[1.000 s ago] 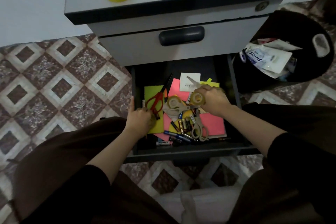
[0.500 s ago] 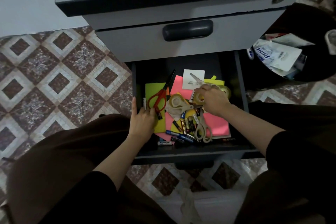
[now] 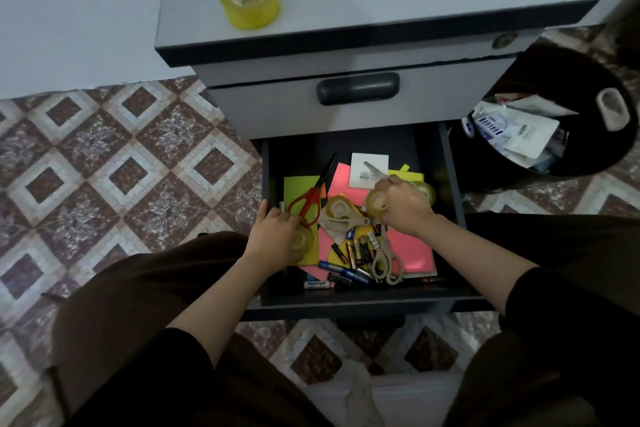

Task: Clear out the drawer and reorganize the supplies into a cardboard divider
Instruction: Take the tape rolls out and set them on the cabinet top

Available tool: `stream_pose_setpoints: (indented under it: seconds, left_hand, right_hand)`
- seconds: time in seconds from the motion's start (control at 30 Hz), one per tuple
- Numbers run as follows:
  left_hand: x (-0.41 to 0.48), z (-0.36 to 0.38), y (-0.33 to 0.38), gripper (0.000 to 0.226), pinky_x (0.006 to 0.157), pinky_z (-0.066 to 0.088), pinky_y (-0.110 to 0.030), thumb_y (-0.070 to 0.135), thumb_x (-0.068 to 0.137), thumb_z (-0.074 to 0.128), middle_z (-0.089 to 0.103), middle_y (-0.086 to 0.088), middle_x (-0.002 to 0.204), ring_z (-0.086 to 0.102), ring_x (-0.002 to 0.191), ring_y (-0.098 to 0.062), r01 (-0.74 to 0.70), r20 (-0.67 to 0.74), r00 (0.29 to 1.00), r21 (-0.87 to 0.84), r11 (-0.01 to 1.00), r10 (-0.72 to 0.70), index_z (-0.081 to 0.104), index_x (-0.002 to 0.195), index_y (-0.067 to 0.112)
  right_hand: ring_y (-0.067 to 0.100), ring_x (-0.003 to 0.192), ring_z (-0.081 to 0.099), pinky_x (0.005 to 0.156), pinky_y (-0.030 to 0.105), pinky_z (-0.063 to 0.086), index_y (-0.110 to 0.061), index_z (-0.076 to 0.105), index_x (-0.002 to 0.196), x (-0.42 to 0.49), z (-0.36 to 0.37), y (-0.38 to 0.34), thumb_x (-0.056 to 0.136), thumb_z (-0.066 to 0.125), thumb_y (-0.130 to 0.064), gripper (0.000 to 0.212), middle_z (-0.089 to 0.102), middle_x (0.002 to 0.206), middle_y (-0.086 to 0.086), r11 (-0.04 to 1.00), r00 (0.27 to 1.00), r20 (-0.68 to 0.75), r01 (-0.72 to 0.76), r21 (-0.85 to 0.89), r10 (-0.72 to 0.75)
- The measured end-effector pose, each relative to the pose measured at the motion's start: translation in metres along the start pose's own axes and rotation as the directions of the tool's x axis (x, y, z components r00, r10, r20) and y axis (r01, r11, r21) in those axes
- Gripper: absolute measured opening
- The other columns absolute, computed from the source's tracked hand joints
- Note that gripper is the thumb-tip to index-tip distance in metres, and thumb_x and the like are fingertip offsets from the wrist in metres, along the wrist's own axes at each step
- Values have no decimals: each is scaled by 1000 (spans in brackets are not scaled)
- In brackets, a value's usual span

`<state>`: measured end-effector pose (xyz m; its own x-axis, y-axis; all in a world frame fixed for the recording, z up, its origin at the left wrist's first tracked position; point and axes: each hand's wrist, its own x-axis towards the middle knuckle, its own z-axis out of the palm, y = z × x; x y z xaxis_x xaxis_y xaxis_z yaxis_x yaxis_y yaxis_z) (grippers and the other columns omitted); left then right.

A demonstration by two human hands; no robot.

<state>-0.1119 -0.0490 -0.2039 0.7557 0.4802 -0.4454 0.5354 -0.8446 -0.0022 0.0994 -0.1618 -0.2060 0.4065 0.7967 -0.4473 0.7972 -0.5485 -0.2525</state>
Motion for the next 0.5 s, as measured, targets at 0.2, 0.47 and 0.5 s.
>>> stream_pose_setpoints:
  seconds: [0.2,0.47,0.5]
  left_hand:
    - [-8,-47,1,64,88,40,-30,39,74,73,50,-11,120,49,112,-27,93,-90,987,-330,939,-130,51,129,14]
    - [-37,-131,5,60,88,36,-22,19,71,76,42,-10,119,47,110,-24,-42,-374,900,-586,809,-224,52,126,13]
    - [-41,-140,5,60,87,35,-20,19,72,76,41,-9,118,46,110,-24,-46,-397,886,-588,807,-239,52,127,13]
  right_hand:
    - [25,116,52,87,28,42,-11,52,130,-21,-38,-18,72,79,-33,68,52,127,9,966,991,-131,15,256,20]
    - [22,106,57,85,26,43,-9,61,119,-57,-106,-45,69,82,-28,58,62,116,8,874,943,-332,139,465,27]
    - [21,106,57,83,25,43,-8,61,121,-61,-117,-47,70,82,-27,58,63,115,8,860,936,-351,152,486,33]
